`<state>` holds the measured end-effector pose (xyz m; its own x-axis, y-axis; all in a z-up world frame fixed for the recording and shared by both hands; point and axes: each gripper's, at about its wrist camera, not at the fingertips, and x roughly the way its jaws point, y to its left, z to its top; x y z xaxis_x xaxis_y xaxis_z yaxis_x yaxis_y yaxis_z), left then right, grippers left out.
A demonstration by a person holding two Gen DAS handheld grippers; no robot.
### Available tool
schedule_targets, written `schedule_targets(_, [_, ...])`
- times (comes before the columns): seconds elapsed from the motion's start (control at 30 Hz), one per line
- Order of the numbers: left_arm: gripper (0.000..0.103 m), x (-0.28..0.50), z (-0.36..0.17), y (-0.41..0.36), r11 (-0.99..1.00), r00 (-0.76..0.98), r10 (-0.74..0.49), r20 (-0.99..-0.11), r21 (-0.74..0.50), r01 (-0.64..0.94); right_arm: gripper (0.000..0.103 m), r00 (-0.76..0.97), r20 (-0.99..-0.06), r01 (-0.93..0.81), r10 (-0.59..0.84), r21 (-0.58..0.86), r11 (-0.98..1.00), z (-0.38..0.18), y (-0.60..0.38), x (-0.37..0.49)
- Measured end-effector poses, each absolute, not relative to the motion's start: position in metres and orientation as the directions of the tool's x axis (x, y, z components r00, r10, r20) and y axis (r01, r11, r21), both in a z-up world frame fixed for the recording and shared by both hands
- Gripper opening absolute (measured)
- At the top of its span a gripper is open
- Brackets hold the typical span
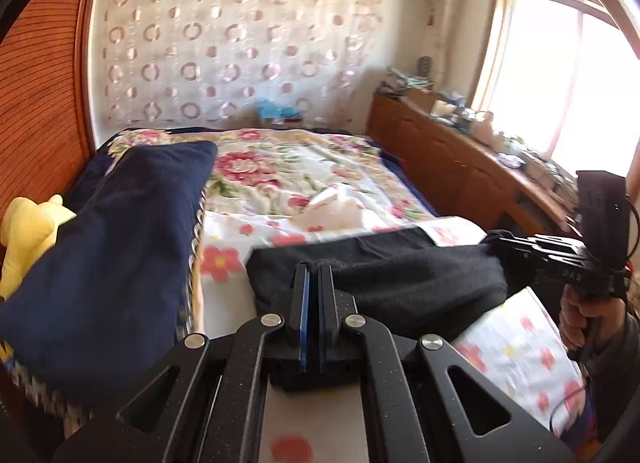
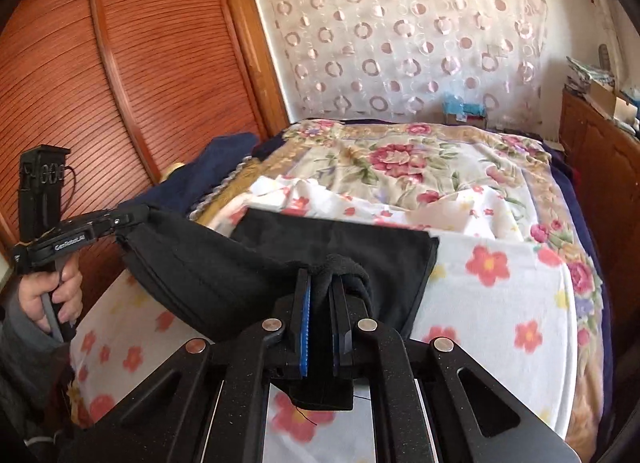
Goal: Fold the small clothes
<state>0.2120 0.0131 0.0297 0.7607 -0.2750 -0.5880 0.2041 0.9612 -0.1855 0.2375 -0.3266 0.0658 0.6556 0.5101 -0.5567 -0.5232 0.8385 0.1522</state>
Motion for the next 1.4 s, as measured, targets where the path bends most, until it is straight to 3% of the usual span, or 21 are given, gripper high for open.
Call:
schedule_targets(0.17, [0.004, 0.265, 0.015, 0.016, 0.973, 0.736, -0.23, -0.637, -0.178, 0.15, 0.009, 0.657, -0.574, -0.494, 0.489, 0.162, 0.854, 0.063, -0.315, 0.291])
schedule_targets(0.3, [0.004, 0.29, 0.003, 0.019, 0.978, 0.71, -0.204, -0.674, -0.175, 0.115, 0.022, 0.649, -0.616, -0.451, 0.447, 0.162, 0.878, 0.062, -0.303, 0.335])
schedule_targets(0.37, [0.004, 0.298, -0.002, 0.02, 0.981, 0.701, -0.187, -0.689, -0.173, 0.092, 0.041, 0.667, -0.62, -0.429, 0.413, 0.134, 0.893, 0.066, -0.3, 0.34])
schedule_targets(0.43, [0.005, 0.303, -0.002, 0.019, 0.987, 0.707, -0.154, -0.69, -0.142, 0.077, 0.045, 0.689, -0.615, -0.406, 0.384, 0.111, 0.907, 0.07, -0.301, 0.341])
schedule_targets(0.5, [0.013, 0.301, 0.0, 0.019, 0.985, 0.711, -0.172, -0.682, -0.142, 0.102, 0.046, 0.696, -0.609, -0.409, 0.38, 0.099, 0.907, 0.071, -0.299, 0.336])
schedule_targets(0.57, [0.04, 0.295, 0.007, 0.02, 0.976, 0.718, -0.216, -0.662, -0.169, 0.138, 0.047, 0.695, -0.607, -0.437, 0.385, 0.069, 0.897, 0.069, -0.293, 0.322])
schedule_targets(0.6, [0.043, 0.29, 0.009, 0.021, 0.974, 0.721, -0.224, -0.655, -0.175, 0.144, 0.047, 0.686, -0.615, -0.458, 0.389, 0.05, 0.887, 0.068, -0.29, 0.314])
schedule_targets(0.67, [0.069, 0.279, 0.009, 0.021, 0.971, 0.719, -0.239, -0.653, -0.179, 0.16, 0.049, 0.675, -0.619, -0.494, 0.402, 0.026, 0.869, 0.061, -0.284, 0.303])
schedule_targets(0.73, [0.077, 0.271, 0.005, 0.018, 0.968, 0.707, -0.251, -0.661, -0.18, 0.176, 0.049, 0.644, -0.651, -0.515, 0.402, 0.02, 0.857, 0.049, -0.274, 0.3])
schedule_targets(0.9, [0.077, 0.273, -0.015, 0.004, 0.976, 0.656, -0.216, -0.724, -0.139, 0.167, 0.049, 0.607, -0.704, -0.469, 0.368, 0.057, 0.881, 0.029, -0.259, 0.331])
schedule_targets(1.07, [0.077, 0.287, -0.036, 0.003, 0.983, 0.613, -0.181, -0.769, -0.119, 0.141, 0.064, 0.589, -0.737, -0.427, 0.332, 0.065, 0.902, 0.019, -0.249, 0.356])
schedule_targets(1.3, [0.077, 0.296, -0.054, 0.001, 0.984, 0.577, -0.172, -0.799, -0.113, 0.137, 0.067, 0.552, -0.75, -0.421, 0.363, 0.124, 0.898, 0.015, -0.25, 0.375])
schedule_targets(1.4, [0.077, 0.297, -0.062, 0.002, 0.984, 0.562, -0.171, -0.809, -0.116, 0.133, 0.077, 0.556, -0.758, -0.413, 0.342, 0.105, 0.905, 0.015, -0.254, 0.38])
